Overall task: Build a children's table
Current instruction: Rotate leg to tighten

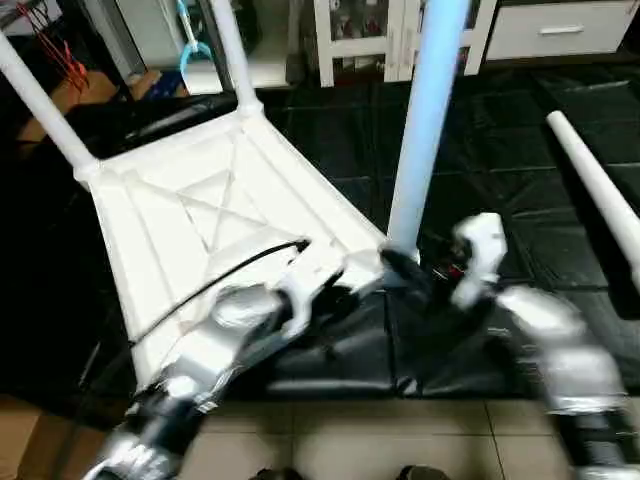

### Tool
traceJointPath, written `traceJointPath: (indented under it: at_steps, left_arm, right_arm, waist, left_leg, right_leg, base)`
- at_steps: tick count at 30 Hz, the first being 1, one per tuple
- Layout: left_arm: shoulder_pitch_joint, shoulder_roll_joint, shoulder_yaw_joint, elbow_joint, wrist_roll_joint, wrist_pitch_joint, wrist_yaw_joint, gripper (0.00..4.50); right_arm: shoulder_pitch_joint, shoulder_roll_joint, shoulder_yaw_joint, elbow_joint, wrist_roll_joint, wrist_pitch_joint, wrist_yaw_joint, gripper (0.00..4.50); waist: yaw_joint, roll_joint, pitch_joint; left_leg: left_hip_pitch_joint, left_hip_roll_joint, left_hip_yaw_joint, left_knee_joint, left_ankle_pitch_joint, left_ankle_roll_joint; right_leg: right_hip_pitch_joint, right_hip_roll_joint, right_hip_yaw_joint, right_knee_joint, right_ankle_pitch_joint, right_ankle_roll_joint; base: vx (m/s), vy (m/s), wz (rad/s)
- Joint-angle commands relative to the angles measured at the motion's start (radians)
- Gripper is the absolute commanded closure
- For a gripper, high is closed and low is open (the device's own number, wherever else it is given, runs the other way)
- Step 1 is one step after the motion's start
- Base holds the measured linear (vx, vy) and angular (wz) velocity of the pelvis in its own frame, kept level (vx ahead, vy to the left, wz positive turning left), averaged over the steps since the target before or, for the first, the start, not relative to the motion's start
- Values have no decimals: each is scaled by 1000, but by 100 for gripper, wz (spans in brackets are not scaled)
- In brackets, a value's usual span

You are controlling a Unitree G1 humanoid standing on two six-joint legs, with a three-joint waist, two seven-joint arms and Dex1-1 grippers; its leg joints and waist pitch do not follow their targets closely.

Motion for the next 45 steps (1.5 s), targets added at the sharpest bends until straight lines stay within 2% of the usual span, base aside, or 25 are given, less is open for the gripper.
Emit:
traceJointPath:
  at_steps: [1, 3, 5, 6, 7, 8, 10, 13, 14, 16, 17, 21, 22, 24, 26, 31, 36, 38, 40, 41, 42, 43, 44, 45]
  left_arm:
    - [45, 26, -51, 28, -6, 39, -56, 450]
    - [55, 47, -54, 11, -15, 43, -81, 450]
    - [63, 62, -51, -5, -19, 46, -94, 450]
    - [63, 62, -51, -5, -19, 46, -94, 450]
    - [67, 69, -48, -15, -20, 50, -100, 450]
    - [72, 79, -46, -29, -25, 56, -106, 450]
    - [84, 98, -44, -55, -34, 65, -121, 450]
    - [86, 104, -43, -62, -38, 69, -129, 450]
    - [87, 105, -44, -65, -39, 70, -132, 450]
    - [85, 103, -46, -69, -41, 75, -134, 450]
    - [84, 102, -47, -69, -41, 75, -134, 450]
    - [81, 98, -48, -71, -41, 79, -132, 450]
    - [81, 99, -47, -72, -41, 79, -132, 450]
    - [81, 99, -48, -72, -42, 80, -132, 450]
    - [81, 100, -50, -74, -42, 82, -134, 450]
    - [82, 101, -51, -77, -43, 85, -134, 450]
    - [84, 102, -54, -80, -43, 88, -137, 450]
    - [81, 97, -55, -73, -39, 87, -131, 450]
    - [69, 75, -50, -50, -26, 89, -96, 450]
    - [60, 62, -47, -37, -19, 88, -79, 450]
    - [55, 55, -46, -28, -15, 88, -68, 450]
    - [33, 22, -35, 6, 0, 84, -20, 450]
    - [33, 22, -35, 6, 0, 84, -20, 450]
    - [1, -21, -20, 53, 19, 79, 44, 450]
  right_arm:
    - [12, -14, 48, -36, 17, -4, 96, 131]
    - [13, -35, 42, -32, 32, -6, 118, 131]
    - [12, -46, 38, -22, 31, -23, 135, 131]
    - [12, -46, 38, -22, 31, -23, 135, 131]
    - [10, -50, 36, -18, 27, -33, 143, 131]
    - [10, -56, 36, -17, 29, -32, 155, 131]
    - [3, -64, 41, 2, 19, -52, 175, 131]
    - [-7, -62, 50, 31, -3, -81, 181, 131]
    - [-12, -56, 56, 44, -13, -94, 180, 131]
    - [-23, -36, 67, 71, -33, -117, 170, 131]
    - [-25, -32, 69, 76, -35, -120, 168, 156]
    - [-30, -34, 75, 92, -37, -130, 184, 176]
    - [-31, -38, 77, 96, -38, -133, 190, 196]
    - [-31, -43, 82, 102, -45, -141, 195, 203]
    - [-32, -50, 89, 120, -59, -164, 209, 231]
    - [-33, -46, 85, 133, -56, -170, 213, 252]
    - [-32, -40, 78, 137, -48, -168, 201, 255]
    - [-45, -17, 66, 167, -67, -179, 141, 255]
    - [-61, 16, 55, 204, -101, -182, 43, 255]
    - [-67, 32, 53, 220, -124, -181, -13, 255]
    - [-70, 42, 51, 230, -137, -178, -47, 255]
    - [-77, 80, 37, 250, -160, -150, -158, 255]
    - [-77, 80, 37, 250, -160, -150, -158, 256]
    - [-83, 136, 15, 267, -177, -108, -295, 256]
  waist:
    - [7, -30, -71]
    - [15, -29, -73]
    - [19, -29, -65]
    - [20, -31, -60]
    - [20, -31, -56]
    - [19, -33, -52]
    - [17, -30, -45]
    - [13, -31, -46]
    - [13, -32, -48]
    - [12, -33, -50]
    - [13, -33, -51]
    - [15, -34, -56]
    - [15, -34, -56]
    - [17, -33, -57]
    - [17, -35, -56]
    - [17, -35, -56]
    - [17, -33, -56]
    - [16, -32, -57]
    - [12, -32, -50]
    - [10, -32, -49]
    - [4, -35, -47]
    - [2, -34, -46]
    - [-5, -34, -40]
    - [-10, -34, -39]
  left_leg:
    - [10, 59, -23, -35, 69, 252]
    - [10, 60, -22, -29, 105, 280]
    - [8, 62, -22, -32, 72, 278]
    - [9, 66, -21, -38, 12, 260]
    - [12, 68, -21, -44, -49, 229]
    - [13, 69, -21, -48, -80, 213]
    - [18, 71, -21, -61, -188, 144]
    - [19, 69, -21, -66, -226, 97]
    - [20, 68, -19, -64, -219, 96]
    - [15, 66, -17, -62, -186, 108]
    - [15, 65, -17, -60, -175, 113]
    - [14, 64, -15, -52, -111, 152]
    - [13, 64, -15, -50, -100, 163]
    - [14, 64, -15, -48, -91, 172]
    - [13, 64, -14, -48, -96, 174]
    - [15, 65, -15, -48, -102, 175]
    - [14, 65, -16, -48, -97, 177]
    - [15, 65, -15, -48, -95, 176]
    - [13, 63, -13, -52, -127, 159]
    - [12, 63, -15, -55, -142, 148]
    - [11, 63, -17, -60, -185, 123]
    - [13, 63, -18, -62, -207, 110]
    - [15, 61, -16, -66, -258, 82]
    - [16, 62, -19, -70, -300, 51]
  right_leg:
    - [42, -46, 16, -27, 175, -286]
    - [37, -45, 14, -22, 203, -299]
    - [33, -45, 11, -27, 131, -303]
    - [32, -47, 11, -35, 39, -302]
    - [32, -47, 12, -41, -49, -297]
    - [30, -46, 13, -46, -88, -293]
    - [27, -44, 16, -54, -196, -277]
    - [25, -45, 21, -57, -211, -260]
    - [25, -44, 22, -56, -196, -261]
    - [28, -45, 22, -52, -154, -265]
    - [28, -46, 22, -51, -143, -266]
    - [31, -46, 21, -43, -59, -279]
    - [31, -46, 21, -42, -46, -282]
    - [32, -47, 20, -41, -40, -286]
    - [31, -47, 19, -42, -50, -289]
    - [32, -45, 19, -43, -63, -290]
    - [32, -45, 19, -41, -58, -292]
    - [31, -44, 18, -41, -57, -293]
    - [27, -42, 18, -47, -100, -291]
    - [29, -43, 18, -48, -125, -287]
    - [31, -44, 17, -52, -181, -273]
    - [29, -44, 17, -54, -209, -266]
    - [22, -42, 20, -62, -276, -248]
    - [22, -45, 20, -66, -335, -227]
  base:
    - [59, -9, 1]
    - [0, 0, 0]
    - [0, 0, 0]
    - [0, 0, 0]
    - [0, 0, 0]
    - [0, 0, 0]
    - [0, 0, 0]
    - [0, 0, 0]
    - [0, 0, 0]
    - [0, 0, 0]
    - [0, 0, 0]
    - [0, 0, 0]
    - [0, 0, 0]
    - [0, 0, 0]
    - [0, 0, 0]
    - [0, 0, 0]
    - [0, 0, 0]
    - [0, 0, 0]
    - [0, 0, 0]
    - [0, 0, 0]
    - [0, 0, 0]
    - [0, 0, 0]
    - [0, 0, 0]
    - [-69, 8, -5]
